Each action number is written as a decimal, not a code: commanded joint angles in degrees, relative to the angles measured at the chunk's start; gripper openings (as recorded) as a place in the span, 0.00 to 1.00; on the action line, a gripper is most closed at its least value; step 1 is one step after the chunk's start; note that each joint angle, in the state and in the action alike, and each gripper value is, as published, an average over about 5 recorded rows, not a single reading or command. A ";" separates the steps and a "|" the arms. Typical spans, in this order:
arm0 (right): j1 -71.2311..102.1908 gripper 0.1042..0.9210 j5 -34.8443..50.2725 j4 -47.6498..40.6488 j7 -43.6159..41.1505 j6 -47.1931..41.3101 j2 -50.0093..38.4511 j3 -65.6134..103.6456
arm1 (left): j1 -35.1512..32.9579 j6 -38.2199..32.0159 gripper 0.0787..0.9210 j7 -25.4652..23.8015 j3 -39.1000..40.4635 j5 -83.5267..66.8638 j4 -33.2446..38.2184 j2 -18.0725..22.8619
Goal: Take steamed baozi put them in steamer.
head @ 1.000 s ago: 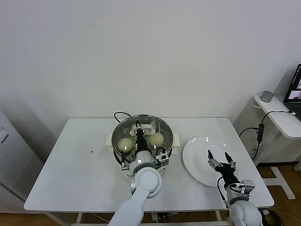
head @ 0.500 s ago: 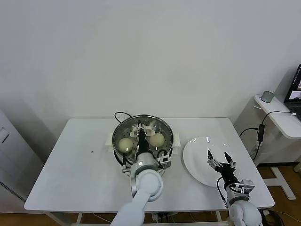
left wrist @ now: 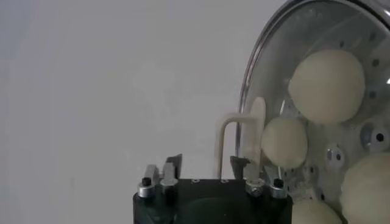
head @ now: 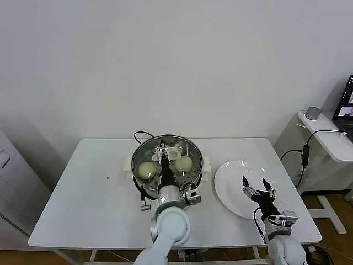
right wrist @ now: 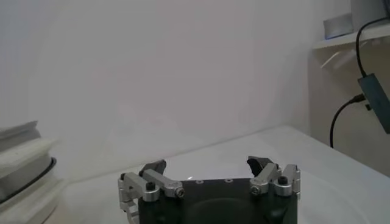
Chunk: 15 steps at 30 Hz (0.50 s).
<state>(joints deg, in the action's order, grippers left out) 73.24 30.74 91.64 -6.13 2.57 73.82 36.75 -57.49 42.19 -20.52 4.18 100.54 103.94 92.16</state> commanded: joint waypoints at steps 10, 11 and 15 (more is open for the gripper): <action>0.39 0.88 -0.05 0.73 -0.31 -0.26 0.07 -0.17 | -8.38 2.81 0.88 1.14 -0.78 -0.72 14.65 0.57; 0.63 0.88 -0.08 0.99 -0.63 -0.32 0.05 -0.18 | -8.93 2.81 0.88 2.70 -1.78 -1.99 15.38 0.18; 2.01 0.88 -0.08 2.07 -2.87 0.66 -0.19 -0.51 | -11.00 1.59 0.88 11.93 -8.42 -13.78 17.62 -2.15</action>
<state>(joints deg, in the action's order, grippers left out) 73.90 30.69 92.60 -6.60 2.37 73.75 36.53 -63.94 42.19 -19.62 3.44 99.94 114.27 92.17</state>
